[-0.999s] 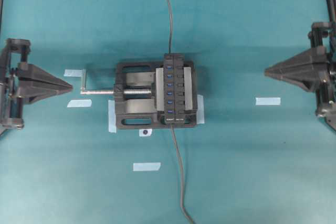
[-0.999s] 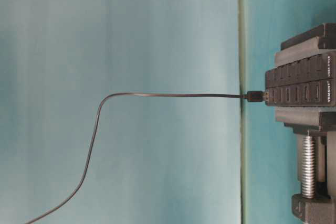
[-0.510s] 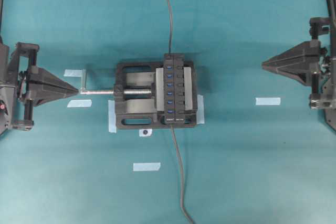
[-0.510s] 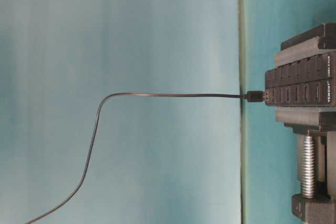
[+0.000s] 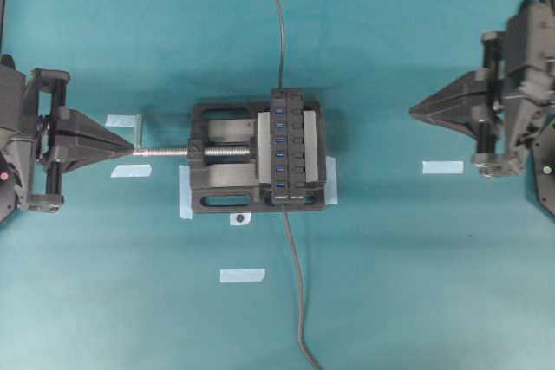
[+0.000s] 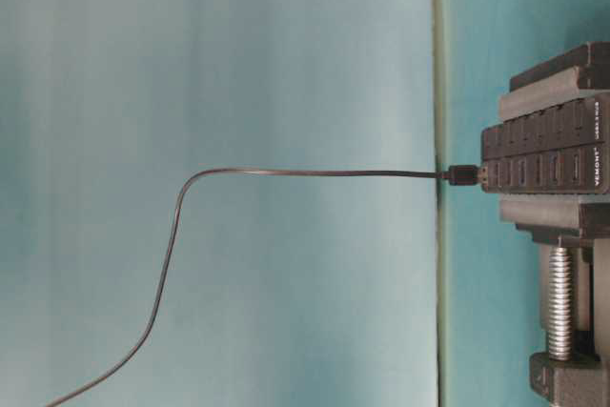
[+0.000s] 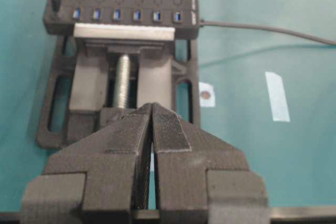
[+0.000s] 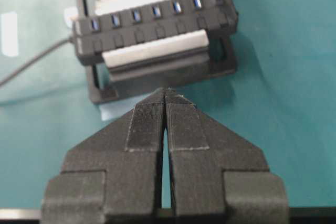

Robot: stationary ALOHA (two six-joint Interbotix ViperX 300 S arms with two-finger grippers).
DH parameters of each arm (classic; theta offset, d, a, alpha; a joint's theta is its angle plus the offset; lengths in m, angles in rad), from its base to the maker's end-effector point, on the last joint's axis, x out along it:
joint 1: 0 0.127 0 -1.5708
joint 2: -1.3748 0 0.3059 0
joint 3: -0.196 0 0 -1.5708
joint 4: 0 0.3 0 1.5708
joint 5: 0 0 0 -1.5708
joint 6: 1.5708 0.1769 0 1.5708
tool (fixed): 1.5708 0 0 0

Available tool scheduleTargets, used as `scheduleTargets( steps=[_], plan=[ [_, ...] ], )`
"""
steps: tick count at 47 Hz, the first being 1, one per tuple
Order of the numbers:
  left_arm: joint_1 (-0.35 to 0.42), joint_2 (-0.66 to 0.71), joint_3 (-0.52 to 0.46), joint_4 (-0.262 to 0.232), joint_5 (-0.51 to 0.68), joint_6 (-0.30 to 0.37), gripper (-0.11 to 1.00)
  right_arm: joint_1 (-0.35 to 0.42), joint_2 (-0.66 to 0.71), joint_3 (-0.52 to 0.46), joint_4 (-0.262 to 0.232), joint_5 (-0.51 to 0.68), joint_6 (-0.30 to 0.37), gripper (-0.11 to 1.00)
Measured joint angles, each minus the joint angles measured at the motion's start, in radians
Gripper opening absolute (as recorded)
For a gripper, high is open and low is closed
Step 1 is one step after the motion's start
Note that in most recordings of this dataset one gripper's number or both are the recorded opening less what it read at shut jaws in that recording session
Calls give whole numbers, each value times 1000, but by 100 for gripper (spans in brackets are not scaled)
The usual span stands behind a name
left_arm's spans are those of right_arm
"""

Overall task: Insert the USB into the second port from the front of the fixed hub.
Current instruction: 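Move the right gripper over to the black USB plug at the hub's end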

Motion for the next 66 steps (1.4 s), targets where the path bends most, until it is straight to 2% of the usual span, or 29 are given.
scheduleTargets(
  steps=[17, 41, 66],
  plan=[
    [0, 0, -3, 2, 17, 0, 0, -21, 114, -61, -32, 15, 2, -1],
    [0, 2, -3, 2, 51, 0, 0, -44, 282, -167, -144, 48, 0, -1],
    [0, 2, -3, 2, 52, 0, 0, -66, 472, -238, -215, -38, 0, -1]
  ],
)
